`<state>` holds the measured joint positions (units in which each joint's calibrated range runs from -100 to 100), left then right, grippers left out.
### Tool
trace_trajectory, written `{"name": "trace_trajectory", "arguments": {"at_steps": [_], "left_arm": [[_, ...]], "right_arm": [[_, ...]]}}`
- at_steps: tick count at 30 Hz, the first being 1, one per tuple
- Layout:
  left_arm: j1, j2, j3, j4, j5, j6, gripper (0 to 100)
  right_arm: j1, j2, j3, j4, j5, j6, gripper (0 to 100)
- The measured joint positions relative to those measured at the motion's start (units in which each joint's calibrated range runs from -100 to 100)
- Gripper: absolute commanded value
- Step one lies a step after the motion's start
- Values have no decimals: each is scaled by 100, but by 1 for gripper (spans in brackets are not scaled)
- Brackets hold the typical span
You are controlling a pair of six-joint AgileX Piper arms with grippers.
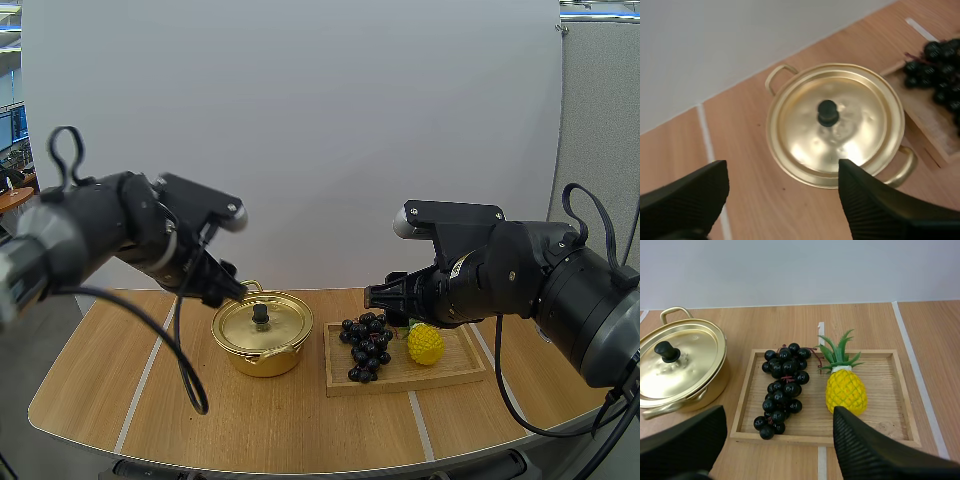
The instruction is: Open the pot, put the pineapple inside, and close it
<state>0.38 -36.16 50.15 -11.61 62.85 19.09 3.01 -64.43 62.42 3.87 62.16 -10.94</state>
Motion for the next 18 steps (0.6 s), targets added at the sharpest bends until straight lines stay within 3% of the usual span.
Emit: {"name": "trace_trajectory", "arguments": {"at_steps": [7,10,14,18], "left_arm": [[0,1010,-745,-593,338,587,100],[-104,1387,-1034,-603,374,664,100],[-359,1987,-1350,-546,374,709,100],[-440,2576,-1547,-373,374,717,100]], "right_arm": [[0,0,0,0,18,0,100],[0,0,0,0,18,0,100],[0,0,0,0,18,0,100],[0,0,0,0,18,0,100]]}}
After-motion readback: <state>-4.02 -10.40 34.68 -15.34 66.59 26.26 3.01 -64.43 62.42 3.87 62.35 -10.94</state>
